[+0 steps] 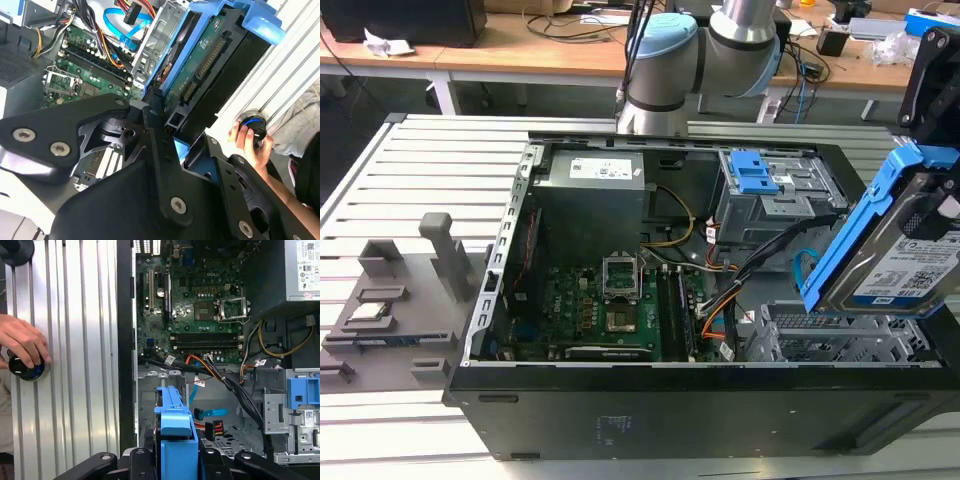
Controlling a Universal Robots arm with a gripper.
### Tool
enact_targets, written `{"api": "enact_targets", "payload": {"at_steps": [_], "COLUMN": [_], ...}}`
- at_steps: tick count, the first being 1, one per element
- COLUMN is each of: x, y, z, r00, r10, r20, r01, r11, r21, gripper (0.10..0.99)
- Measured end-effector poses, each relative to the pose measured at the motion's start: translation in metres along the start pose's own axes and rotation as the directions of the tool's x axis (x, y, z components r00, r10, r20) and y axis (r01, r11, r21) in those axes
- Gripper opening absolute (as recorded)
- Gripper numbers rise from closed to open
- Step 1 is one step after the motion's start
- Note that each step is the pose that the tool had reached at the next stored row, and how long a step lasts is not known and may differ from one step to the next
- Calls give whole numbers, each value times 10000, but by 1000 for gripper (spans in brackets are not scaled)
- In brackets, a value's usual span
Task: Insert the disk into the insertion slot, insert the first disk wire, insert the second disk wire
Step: 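Insert the disk into the insertion slot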
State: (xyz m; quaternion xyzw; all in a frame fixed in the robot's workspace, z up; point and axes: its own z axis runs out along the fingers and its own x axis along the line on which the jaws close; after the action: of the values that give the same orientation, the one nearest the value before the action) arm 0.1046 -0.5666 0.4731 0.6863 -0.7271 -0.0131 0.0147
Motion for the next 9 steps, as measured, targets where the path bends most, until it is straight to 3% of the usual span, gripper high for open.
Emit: {"api": "enact_targets", "payload": {"at_steps": [2,9], "x": [-39,-144], "y": [20,35], "z": [118,252], "r00": [10000,10000], "r10": [16,19], "r20": [2,4], "r01": [-16,-19], "r11": [10000,10000], "r21": [0,0], "gripper": [365,365]}}
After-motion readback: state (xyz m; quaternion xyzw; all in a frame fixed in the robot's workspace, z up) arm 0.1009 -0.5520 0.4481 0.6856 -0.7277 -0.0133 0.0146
